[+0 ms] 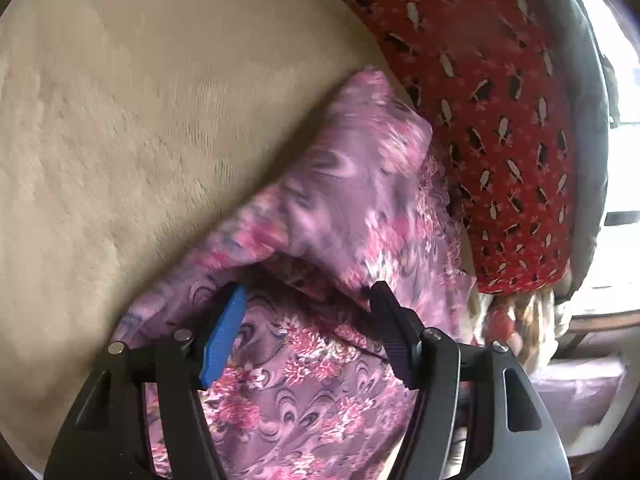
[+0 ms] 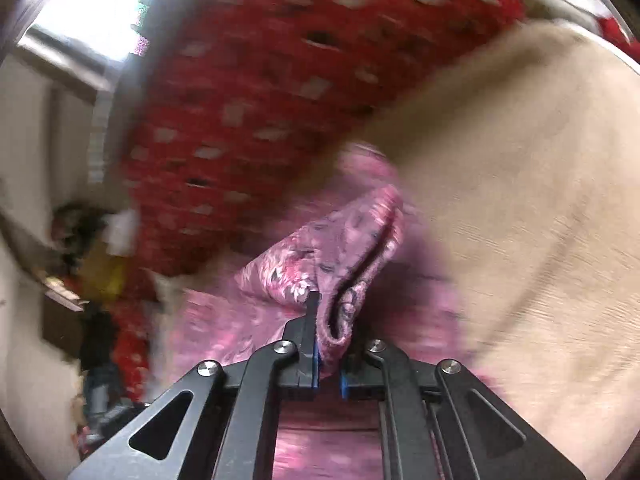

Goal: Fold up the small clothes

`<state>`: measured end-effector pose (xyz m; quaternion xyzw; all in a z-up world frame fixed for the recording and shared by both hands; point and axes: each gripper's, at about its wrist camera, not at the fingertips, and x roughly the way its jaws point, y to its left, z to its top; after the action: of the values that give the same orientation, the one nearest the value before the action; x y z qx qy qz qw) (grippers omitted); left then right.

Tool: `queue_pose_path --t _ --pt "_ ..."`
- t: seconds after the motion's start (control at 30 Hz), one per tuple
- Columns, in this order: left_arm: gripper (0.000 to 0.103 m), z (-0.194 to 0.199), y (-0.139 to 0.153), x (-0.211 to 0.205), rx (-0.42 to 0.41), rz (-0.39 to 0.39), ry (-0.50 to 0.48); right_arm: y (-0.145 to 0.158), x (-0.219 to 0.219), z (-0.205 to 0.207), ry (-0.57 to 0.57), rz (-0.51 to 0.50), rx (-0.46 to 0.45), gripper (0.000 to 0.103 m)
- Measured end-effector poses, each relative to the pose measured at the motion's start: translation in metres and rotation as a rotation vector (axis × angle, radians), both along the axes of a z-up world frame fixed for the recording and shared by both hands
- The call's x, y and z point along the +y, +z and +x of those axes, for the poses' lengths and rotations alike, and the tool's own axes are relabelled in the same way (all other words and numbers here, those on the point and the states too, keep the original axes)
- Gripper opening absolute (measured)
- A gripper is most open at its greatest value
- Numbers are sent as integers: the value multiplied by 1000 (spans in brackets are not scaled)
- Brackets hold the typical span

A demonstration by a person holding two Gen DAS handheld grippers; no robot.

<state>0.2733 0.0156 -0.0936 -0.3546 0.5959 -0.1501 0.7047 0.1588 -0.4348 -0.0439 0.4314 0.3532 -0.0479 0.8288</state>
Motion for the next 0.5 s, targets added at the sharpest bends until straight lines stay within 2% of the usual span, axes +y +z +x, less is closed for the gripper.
queue_pose_path --t 0.07,0.13,0.2,0.23,0.27,0.3,0.33,0.4,0.47,0.5 --pt "63 2 -4 -1 12 -11 12 -22 -12 -7 -21 63 37 7" --pt "63 7 -4 -2 20 -19 28 -31 -14 -12 -51 119 10 11" --pt "61 12 -1 -3 19 -19 56 -33 -12 -11 -59 120 10 12" --pt "39 16 1 -4 14 -3 67 -32 -11 -8 -58 116 18 13" --pt "22 19 5 -4 1 15 69 -29 -10 -6 -57 113 23 15" --pt "11 22 11 -4 -10 23 60 -24 -8 -3 -42 111 16 13" --pt "10 22 15 -2 -24 21 66 -16 -9 -5 -24 118 -11 9" --pt "8 17 26 6 -77 46 84 13 -5 -12 22 145 -175 7" --pt "8 11 26 12 -92 77 100 29 -3 -14 36 129 -251 7" --pt "8 9 22 13 -87 104 105 30 -3 -14 39 114 -251 7"
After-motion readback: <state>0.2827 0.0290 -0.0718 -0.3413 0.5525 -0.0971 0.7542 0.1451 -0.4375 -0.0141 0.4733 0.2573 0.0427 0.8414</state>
